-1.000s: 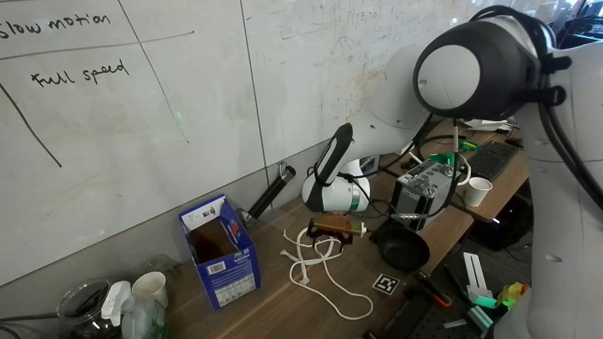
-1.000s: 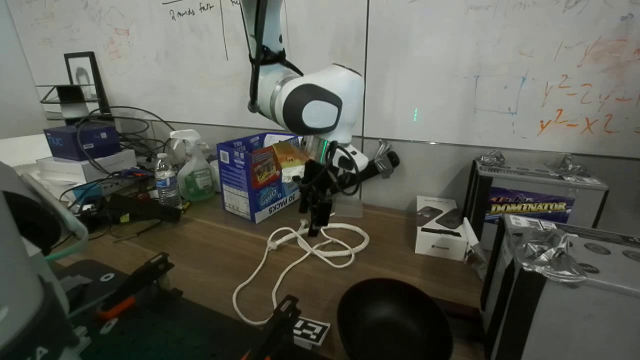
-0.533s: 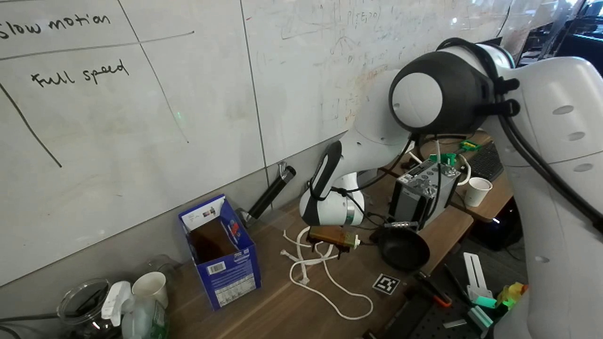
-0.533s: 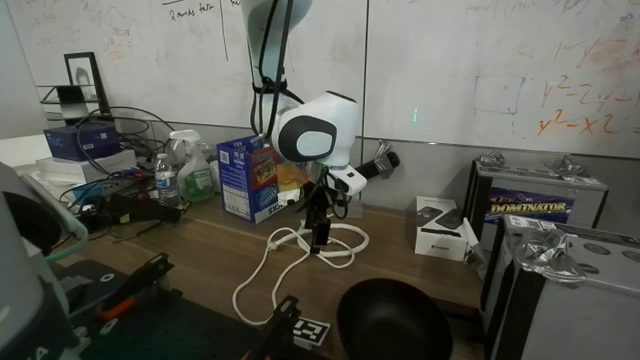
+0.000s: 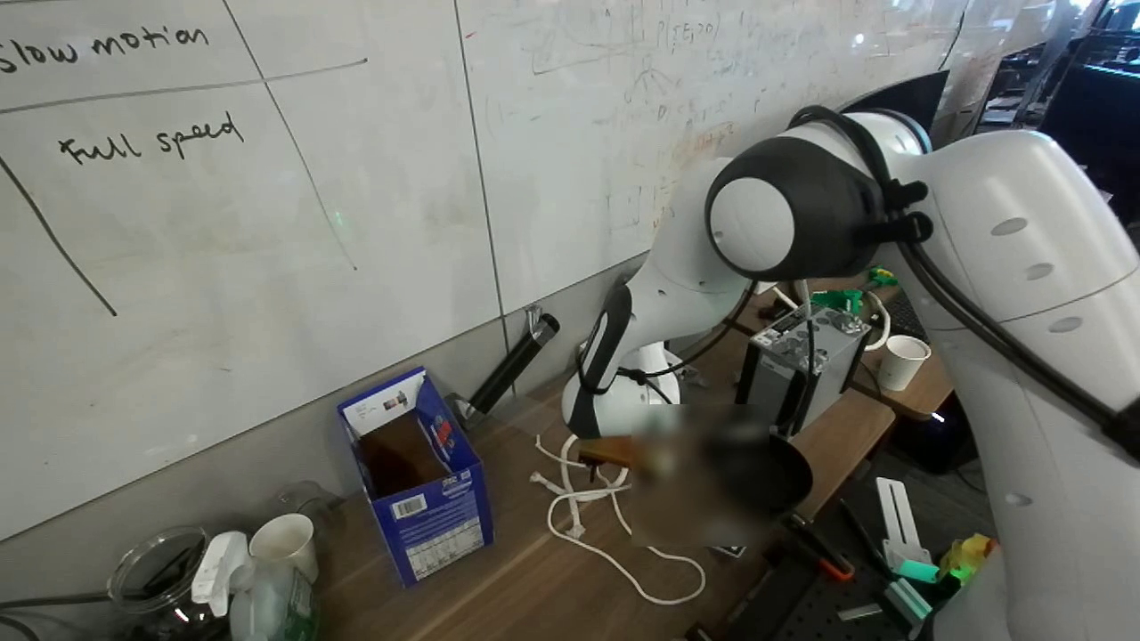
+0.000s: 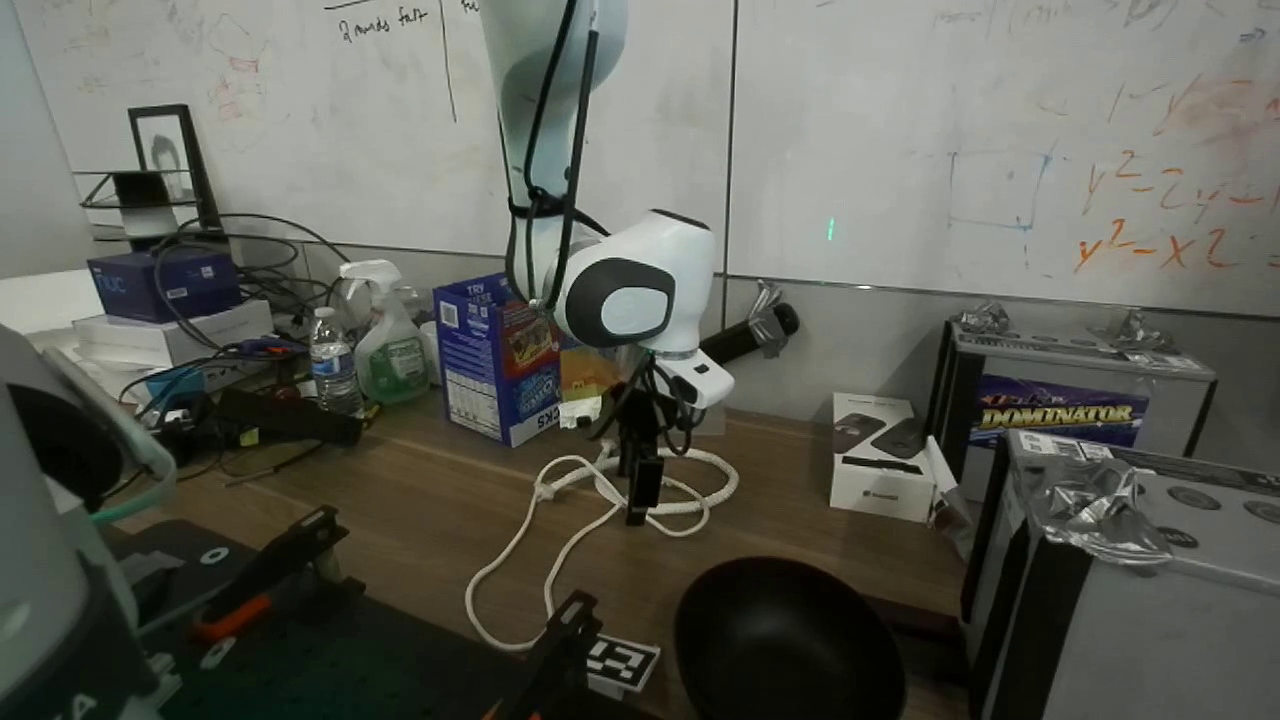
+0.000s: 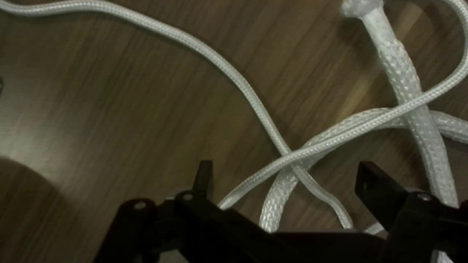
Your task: Put the white object in the blue box
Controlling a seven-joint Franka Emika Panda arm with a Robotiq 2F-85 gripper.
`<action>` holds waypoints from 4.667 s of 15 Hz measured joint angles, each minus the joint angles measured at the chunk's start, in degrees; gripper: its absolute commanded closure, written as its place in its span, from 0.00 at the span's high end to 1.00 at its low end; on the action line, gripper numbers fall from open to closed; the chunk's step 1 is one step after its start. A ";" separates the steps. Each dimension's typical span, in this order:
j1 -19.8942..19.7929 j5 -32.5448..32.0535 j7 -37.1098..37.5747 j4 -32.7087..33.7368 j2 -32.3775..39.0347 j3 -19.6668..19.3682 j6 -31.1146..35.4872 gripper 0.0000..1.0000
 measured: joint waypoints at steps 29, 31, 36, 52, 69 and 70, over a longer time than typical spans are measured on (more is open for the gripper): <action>2.75 -3.98 3.93 2.39 2.38 -2.91 -1.89 0.34; 2.75 -4.01 3.91 2.48 2.13 -2.92 -1.90 0.19; 2.43 -4.05 3.80 2.46 1.83 -2.99 -2.03 0.03; 1.96 -10.91 -0.92 5.04 -13.92 -2.54 -8.25 0.06; 14.07 -23.69 8.12 19.83 -28.15 5.18 -25.61 0.06; 14.52 -23.69 8.16 21.27 -27.47 5.84 -26.37 0.06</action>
